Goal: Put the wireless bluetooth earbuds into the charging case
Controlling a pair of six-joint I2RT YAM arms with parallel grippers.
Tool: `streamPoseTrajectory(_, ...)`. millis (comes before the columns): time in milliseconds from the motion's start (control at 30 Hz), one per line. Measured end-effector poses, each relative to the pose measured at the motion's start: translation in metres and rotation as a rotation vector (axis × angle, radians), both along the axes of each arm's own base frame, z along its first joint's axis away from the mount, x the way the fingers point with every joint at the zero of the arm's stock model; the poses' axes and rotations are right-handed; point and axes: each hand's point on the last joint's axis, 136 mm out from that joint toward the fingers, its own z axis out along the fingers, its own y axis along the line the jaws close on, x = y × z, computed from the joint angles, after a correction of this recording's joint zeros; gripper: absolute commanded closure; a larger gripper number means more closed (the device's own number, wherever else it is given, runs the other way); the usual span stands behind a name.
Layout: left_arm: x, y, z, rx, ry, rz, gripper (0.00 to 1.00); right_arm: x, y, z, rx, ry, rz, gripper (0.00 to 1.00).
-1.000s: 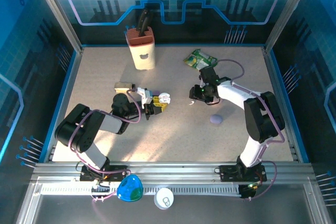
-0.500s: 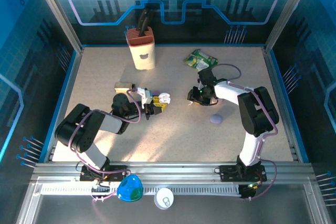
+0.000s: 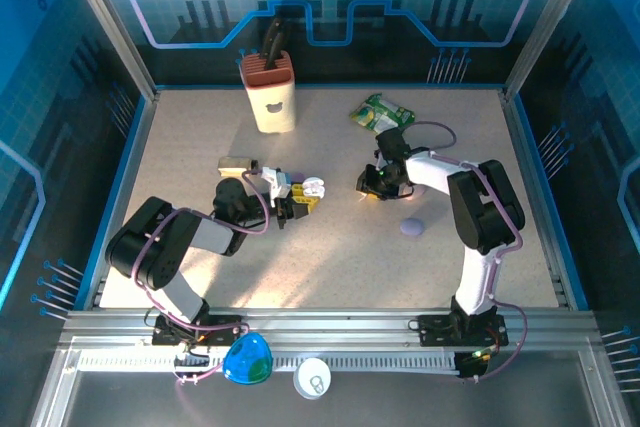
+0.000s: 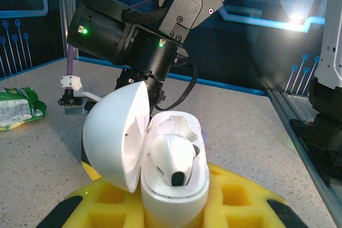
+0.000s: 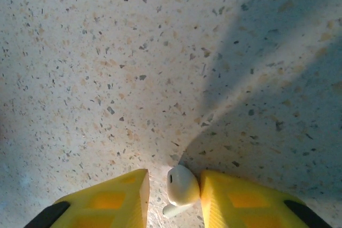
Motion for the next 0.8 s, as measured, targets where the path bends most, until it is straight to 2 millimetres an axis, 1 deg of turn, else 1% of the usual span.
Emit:
streamPoseTrajectory(133, 0.000, 0.000, 0.000, -0.002, 0.007, 0.000, 0.87, -0.001, -0.002, -0.002, -0.005, 0.007, -0.003, 0.76)
streamPoseTrajectory(400, 0.000, 0.000, -0.003, -0.001, 0.021, 0.000, 0.88, 0.000, -0.003, -0.001, -0.017, -0.013, 0.030, 0.77)
streamPoseTrajectory(500, 0.001, 0.000, -0.003, -0.001, 0.023, 0.000, 0.88, 0.004, -0.001, 0.008, -0.038, -0.096, 0.080, 0.77)
streamPoseTrajectory(567, 0.001, 0.000, -0.003, -0.001, 0.023, 0.000, 0.88, 0.005, 0.001, 0.021, -0.051, -0.173, 0.118, 0.77)
streamPoseTrajectory(633, 0.001, 0.000, -0.003, 0.000, 0.023, 0.000, 0.88, 0.006, 0.006, 0.042, -0.067, -0.271, 0.166, 0.78)
streamPoseTrajectory(733, 0.001, 0.000, -0.004, 0.000, 0.025, 0.000, 0.88, 0.007, 0.019, 0.083, -0.085, -0.455, 0.244, 0.78)
streamPoseTrajectory(800, 0.001, 0.000, -0.006, 0.001, 0.034, 0.000, 0.88, 0.002, 0.030, 0.115, -0.083, -0.586, 0.308, 0.78)
